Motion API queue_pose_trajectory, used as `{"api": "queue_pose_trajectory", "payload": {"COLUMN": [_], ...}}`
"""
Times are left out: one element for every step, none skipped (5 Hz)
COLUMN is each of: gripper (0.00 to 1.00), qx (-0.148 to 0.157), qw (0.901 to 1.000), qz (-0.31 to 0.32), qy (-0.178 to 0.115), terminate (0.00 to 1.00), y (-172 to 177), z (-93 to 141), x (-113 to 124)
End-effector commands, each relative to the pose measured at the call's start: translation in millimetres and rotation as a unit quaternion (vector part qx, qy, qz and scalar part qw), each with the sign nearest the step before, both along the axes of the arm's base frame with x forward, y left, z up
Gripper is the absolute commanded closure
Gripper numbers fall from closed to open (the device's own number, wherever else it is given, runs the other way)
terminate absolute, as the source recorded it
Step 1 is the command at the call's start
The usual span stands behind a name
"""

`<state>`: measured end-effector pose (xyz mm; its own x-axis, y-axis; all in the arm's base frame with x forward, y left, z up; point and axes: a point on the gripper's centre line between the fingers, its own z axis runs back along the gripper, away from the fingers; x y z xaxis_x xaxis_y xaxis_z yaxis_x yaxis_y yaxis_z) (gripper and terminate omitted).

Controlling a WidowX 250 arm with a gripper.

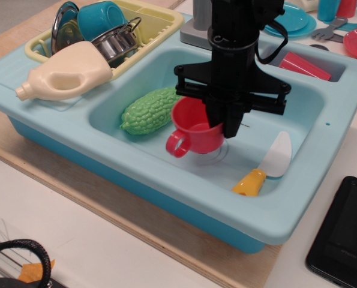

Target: Flip cup upright

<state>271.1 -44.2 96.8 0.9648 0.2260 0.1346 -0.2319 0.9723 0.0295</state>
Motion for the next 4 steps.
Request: {"api": "queue_pose_trajectory", "payload": {"gripper": [0.00, 0.00, 0.00, 0.00], "qx": [0.002, 0.002, 0.002, 0.002], "qw": [0.9995, 0.9995, 0.9995, 0.9995], "qz": [0.016, 0.016, 0.016, 0.016], "qy": [0.027, 0.027, 0.027, 0.027], "terminate": [0.00, 0.00, 0.00, 1.00], "y": [2.7, 2.7, 2.7, 2.7], "z": [-2.3, -2.3, -2.3, -2.3], "x": [-0.8, -0.8, -0.8, -0.8]}}
